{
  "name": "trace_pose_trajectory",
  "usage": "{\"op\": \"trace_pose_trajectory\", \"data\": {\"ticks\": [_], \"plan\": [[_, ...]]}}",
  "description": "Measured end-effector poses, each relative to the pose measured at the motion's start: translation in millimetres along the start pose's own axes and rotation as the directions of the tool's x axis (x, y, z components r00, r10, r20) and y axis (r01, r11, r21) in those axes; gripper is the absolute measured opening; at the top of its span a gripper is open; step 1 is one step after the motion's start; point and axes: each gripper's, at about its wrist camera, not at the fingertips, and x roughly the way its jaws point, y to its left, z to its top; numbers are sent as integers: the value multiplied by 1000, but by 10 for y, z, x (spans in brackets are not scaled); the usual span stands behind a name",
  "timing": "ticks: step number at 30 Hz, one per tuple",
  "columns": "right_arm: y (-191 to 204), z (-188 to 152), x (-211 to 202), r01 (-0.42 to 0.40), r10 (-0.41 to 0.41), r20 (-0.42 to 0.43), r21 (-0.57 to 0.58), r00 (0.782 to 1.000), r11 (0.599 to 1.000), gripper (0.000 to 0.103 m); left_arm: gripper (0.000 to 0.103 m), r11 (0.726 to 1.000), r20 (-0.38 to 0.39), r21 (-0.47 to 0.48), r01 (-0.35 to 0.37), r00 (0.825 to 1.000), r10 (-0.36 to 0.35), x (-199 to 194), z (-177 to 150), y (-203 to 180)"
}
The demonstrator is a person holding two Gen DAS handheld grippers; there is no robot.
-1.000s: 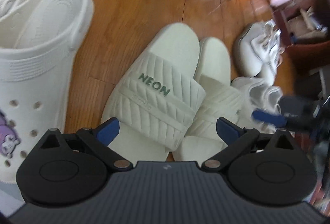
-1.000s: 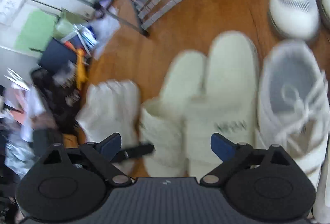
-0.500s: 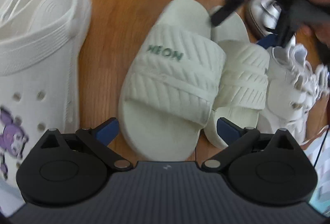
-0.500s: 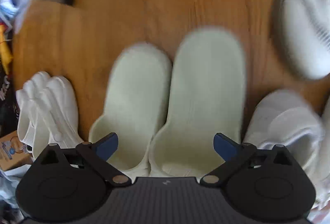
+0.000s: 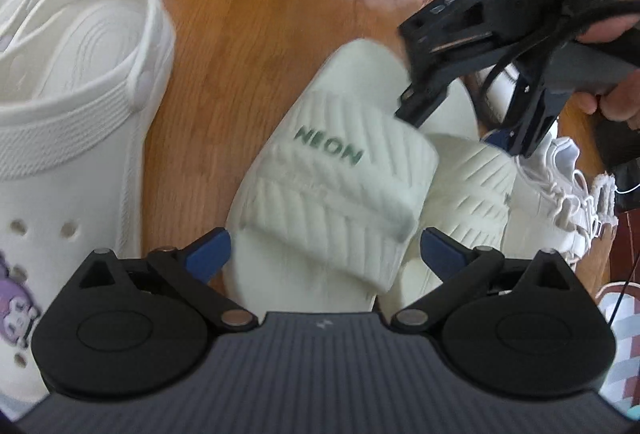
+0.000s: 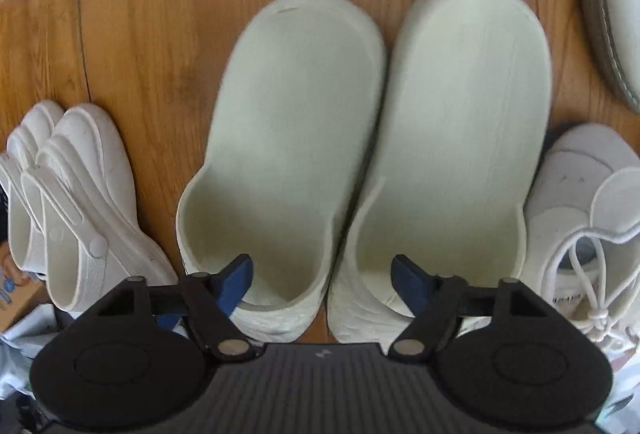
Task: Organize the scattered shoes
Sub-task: 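Move the right tool down onto the cream NEON slides, then grasp both cream NEON slides together with the right tool and lift them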
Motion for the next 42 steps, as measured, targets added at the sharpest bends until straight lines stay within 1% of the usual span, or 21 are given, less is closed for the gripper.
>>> {"op": "trace_pose_trajectory", "data": {"ticks": [1,4,8,9,10,11,13,15,17,18,22,24,25,28,31,32,34,36,37,40,42], "plan": [[-14,-5,-21,16,-16,3,15,1000,1000,86,103,1000,-9,15,-3,1000,3,-21,-31,-11],[4,-19,-64,50,-50,-2,23,999,998,86,103,997,-22,71,0,1000,1,-50,-119,-86],[128,-54,-207,131,-131,-3,4,991,991,88,103,987,-6,154,41,999,-41,-21,-211,-278],[224,-62,-264,188,-187,23,-42,982,981,91,103,985,0,163,51,999,-51,16,-213,-323],[249,-65,-271,207,-206,34,-56,978,977,91,103,983,6,171,59,998,-61,53,-214,-366],[273,-68,-278,226,-224,45,-69,974,972,91,99,982,12,179,67,997,-71,90,-215,-408],[303,-61,-270,277,-273,58,-82,960,957,91,99,983,23,173,70,997,-75,134,-208,-425],[266,-21,-254,228,-225,56,-64,973,972,88,99,981,53,174,85,994,-95,167,-180,-442],[241,-4,-232,199,-196,48,-57,979,978,85,99,983,71,164,82,993,-95,234,-86,-458],[188,5,-172,166,-165,28,-44,986,985,82,99,984,86,160,79,992,-94,241,-60,-479],[32,-16,-143,108,-109,22,42,994,993,81,98,988,102,123,92,989,-105,268,-37,-477],[17,-5,-157,106,-107,11,50,994,993,82,99,985,85,145,97,990,-110,256,-46,-479],[10,0,-164,106,-106,6,53,994,993,84,99,984,80,150,93,991,-106,258,-51,-491],[58,-8,-120,130,-130,4,48,991,990,85,99,982,41,176,75,996,-83,254,-61,-545],[105,-16,-75,154,-155,2,43,988,987,85,101,984,28,156,87,995,-92,186,-52,-521],[130,-38,-77,159,-160,24,31,987,987,85,101,985,27,141,96,995,-101,151,-48,-493],[186,-80,-152,152,-150,76,-14,986,988,79,101,987,23,132,92,995,-96,108,-47,-463],[270,-135,-225,132,-123,111,-77,986,988,53,101,990,25,119,73,997,-76,22,-68,-402],[328,-185,-243,146,-133,115,-118,985,982,52,101,991,25,116,70,997,-73,-21,-79,-388],[426,-305,-268,168,-146,118,-202,982,965,31,101,993,26,103,63,997,-66,-150,-87,-339],[439,-361,-292,153,-138,83,-214,987,965,19,102,993,37,100,66,997,-70,-231,-83,-318]]}}
